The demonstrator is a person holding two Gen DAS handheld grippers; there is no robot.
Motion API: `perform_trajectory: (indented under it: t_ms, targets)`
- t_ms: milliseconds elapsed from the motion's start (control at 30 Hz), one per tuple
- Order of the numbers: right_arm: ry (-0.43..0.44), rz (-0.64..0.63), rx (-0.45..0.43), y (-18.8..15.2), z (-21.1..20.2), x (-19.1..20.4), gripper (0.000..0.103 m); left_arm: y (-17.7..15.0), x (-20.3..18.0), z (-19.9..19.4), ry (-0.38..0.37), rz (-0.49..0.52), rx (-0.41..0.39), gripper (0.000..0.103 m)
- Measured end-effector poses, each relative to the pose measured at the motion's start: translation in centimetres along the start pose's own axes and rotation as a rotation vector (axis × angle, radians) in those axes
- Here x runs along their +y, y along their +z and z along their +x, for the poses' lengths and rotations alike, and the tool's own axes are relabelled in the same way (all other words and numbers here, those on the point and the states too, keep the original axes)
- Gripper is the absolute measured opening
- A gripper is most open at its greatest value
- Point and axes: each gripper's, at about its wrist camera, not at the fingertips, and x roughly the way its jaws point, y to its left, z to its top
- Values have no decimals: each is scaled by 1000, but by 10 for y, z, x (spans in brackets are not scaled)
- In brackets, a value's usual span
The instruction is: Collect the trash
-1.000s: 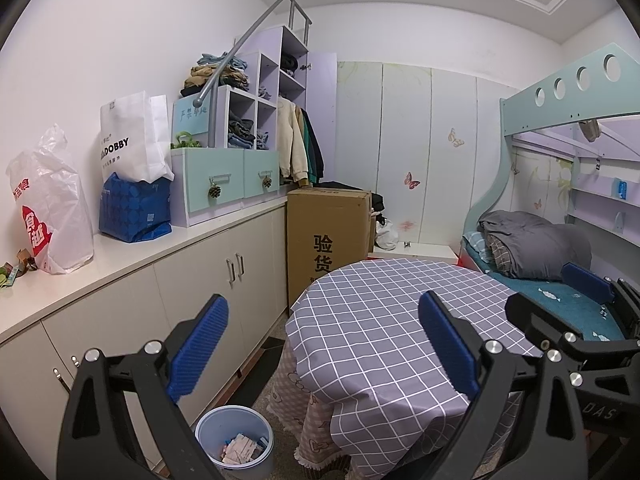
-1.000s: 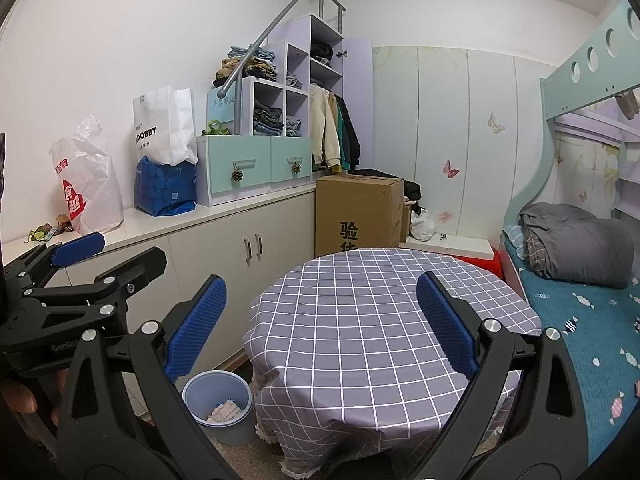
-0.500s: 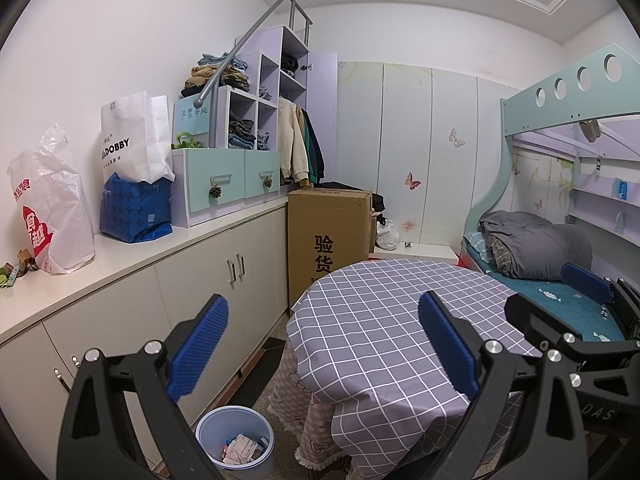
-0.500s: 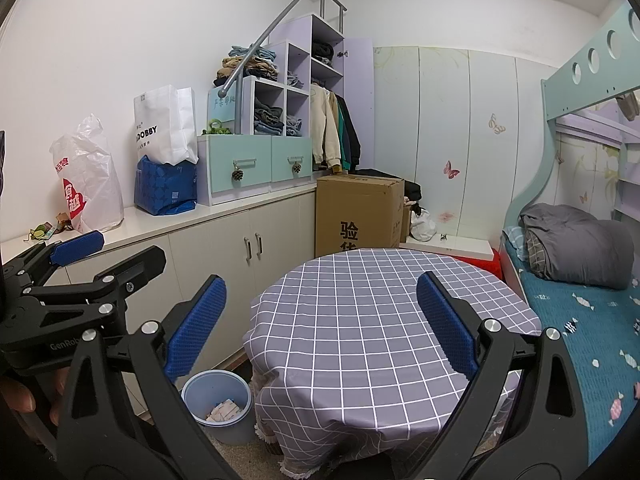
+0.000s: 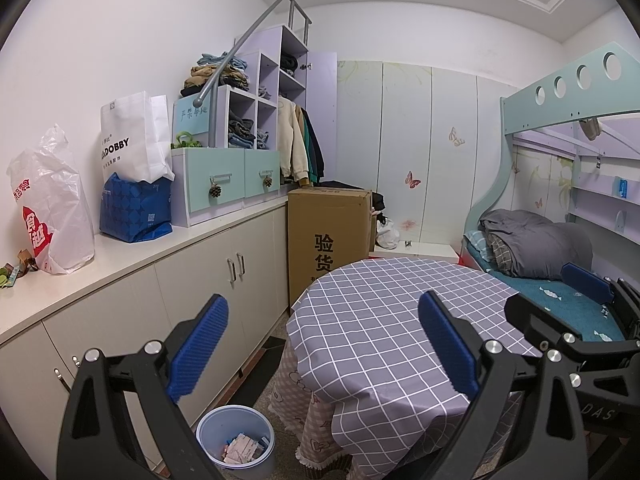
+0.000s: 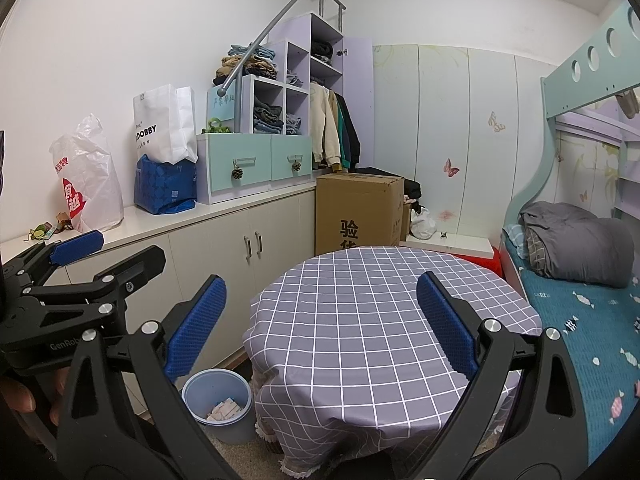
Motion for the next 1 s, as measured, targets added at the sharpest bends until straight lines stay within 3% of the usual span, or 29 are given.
perform_trajectory:
  t_ms: [1000]
  targets:
    - [5,6,9,-4,2,1,94,-1,0,2,-1,1,5,94]
